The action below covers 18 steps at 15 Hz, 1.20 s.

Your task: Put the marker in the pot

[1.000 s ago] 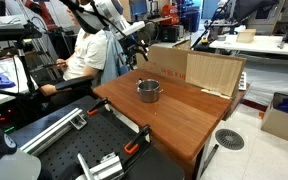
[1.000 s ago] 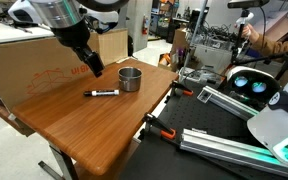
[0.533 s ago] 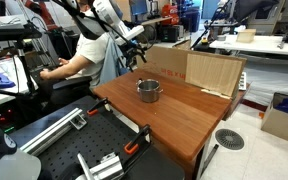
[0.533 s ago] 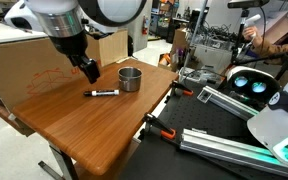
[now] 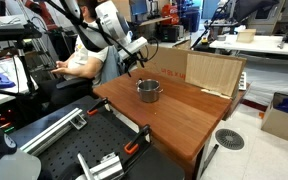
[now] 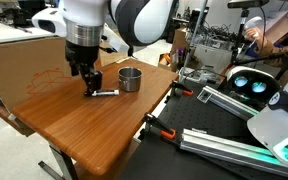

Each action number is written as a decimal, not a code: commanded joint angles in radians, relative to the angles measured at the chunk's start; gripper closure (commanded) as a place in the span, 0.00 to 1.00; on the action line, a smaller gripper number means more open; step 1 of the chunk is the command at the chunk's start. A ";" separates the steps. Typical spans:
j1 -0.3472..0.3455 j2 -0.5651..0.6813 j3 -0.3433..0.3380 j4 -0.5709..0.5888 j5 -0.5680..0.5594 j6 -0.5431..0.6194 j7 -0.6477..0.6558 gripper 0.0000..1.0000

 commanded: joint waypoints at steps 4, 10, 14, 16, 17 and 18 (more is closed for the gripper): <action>-0.205 0.062 0.170 -0.080 0.252 0.136 -0.121 0.00; -0.330 0.090 0.296 -0.065 0.404 0.095 -0.193 0.00; -0.342 0.085 0.291 -0.049 0.471 0.062 -0.220 0.00; -0.357 0.094 0.299 -0.035 0.501 0.021 -0.249 0.00; -0.360 0.099 0.300 -0.024 0.517 -0.013 -0.264 0.00; -0.346 0.098 0.284 -0.014 0.528 -0.043 -0.265 0.00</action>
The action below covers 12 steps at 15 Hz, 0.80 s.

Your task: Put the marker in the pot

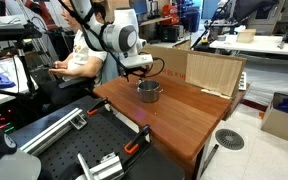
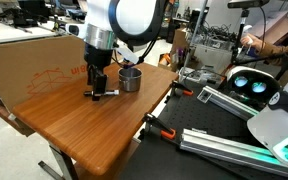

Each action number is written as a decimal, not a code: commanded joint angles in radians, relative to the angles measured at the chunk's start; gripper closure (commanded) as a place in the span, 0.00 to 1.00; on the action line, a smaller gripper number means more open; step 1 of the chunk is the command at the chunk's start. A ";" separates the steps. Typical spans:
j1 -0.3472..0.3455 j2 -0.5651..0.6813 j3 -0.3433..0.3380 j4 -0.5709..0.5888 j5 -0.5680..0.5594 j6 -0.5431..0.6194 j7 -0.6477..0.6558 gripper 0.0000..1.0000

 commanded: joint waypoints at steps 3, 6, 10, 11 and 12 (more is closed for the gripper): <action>0.028 0.036 -0.023 0.089 0.074 -0.172 -0.070 0.00; 0.056 0.048 -0.050 0.125 0.064 -0.199 -0.077 0.34; 0.071 0.070 -0.059 0.161 0.065 -0.220 -0.101 0.66; 0.073 0.076 -0.061 0.170 0.064 -0.226 -0.107 0.73; 0.074 0.076 -0.062 0.177 0.065 -0.230 -0.109 0.81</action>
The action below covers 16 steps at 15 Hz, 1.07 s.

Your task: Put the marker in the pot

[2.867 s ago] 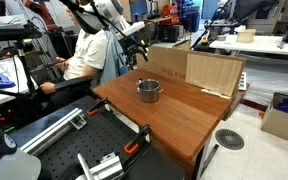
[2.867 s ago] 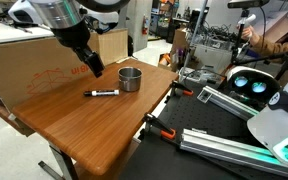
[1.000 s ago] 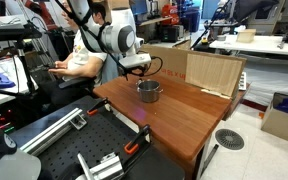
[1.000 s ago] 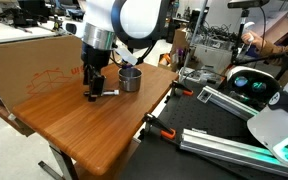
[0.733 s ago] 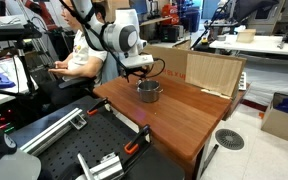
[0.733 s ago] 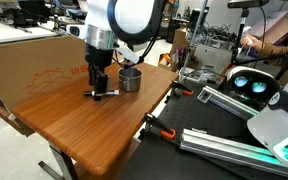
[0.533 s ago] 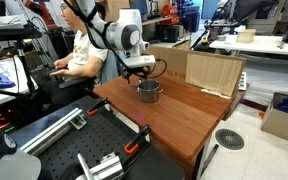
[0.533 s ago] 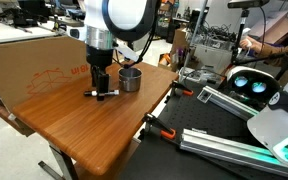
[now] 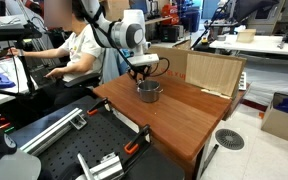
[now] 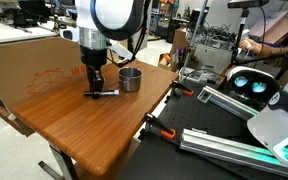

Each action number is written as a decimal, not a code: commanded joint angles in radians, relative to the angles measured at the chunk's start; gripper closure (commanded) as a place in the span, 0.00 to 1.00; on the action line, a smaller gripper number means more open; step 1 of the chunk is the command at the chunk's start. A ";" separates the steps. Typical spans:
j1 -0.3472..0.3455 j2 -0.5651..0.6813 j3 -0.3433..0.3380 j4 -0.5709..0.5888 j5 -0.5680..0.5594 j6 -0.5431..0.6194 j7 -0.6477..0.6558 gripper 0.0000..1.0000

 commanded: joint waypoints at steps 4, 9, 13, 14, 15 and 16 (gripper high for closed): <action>0.020 0.020 -0.015 0.044 0.026 -0.033 -0.059 0.97; 0.028 -0.011 0.000 0.001 0.018 0.038 -0.081 0.95; 0.072 -0.051 0.004 -0.042 -0.003 0.129 -0.061 0.95; 0.075 -0.075 0.010 -0.068 -0.001 0.165 -0.055 0.95; 0.071 -0.093 0.021 -0.093 0.005 0.202 -0.053 0.95; 0.057 -0.122 0.034 -0.132 0.010 0.253 -0.050 0.95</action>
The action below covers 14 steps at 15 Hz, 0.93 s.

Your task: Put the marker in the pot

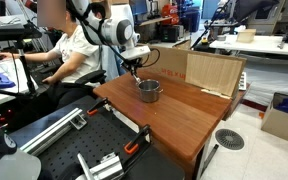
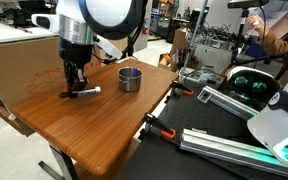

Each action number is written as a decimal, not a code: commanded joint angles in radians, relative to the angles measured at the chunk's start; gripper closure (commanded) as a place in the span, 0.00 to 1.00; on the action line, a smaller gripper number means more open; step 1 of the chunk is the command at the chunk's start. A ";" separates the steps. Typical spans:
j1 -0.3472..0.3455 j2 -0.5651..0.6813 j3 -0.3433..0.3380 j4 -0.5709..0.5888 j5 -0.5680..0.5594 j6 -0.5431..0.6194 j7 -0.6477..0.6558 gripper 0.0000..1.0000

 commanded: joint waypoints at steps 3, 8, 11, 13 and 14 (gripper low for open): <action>-0.141 -0.129 0.114 -0.209 0.031 0.253 -0.044 0.95; -0.527 -0.070 0.382 -0.353 -0.021 0.453 -0.122 0.95; -0.763 -0.048 0.519 -0.402 -0.094 0.450 -0.127 0.95; -0.886 -0.044 0.599 -0.415 -0.135 0.423 -0.128 0.95; -0.942 -0.034 0.640 -0.414 -0.157 0.407 -0.128 0.95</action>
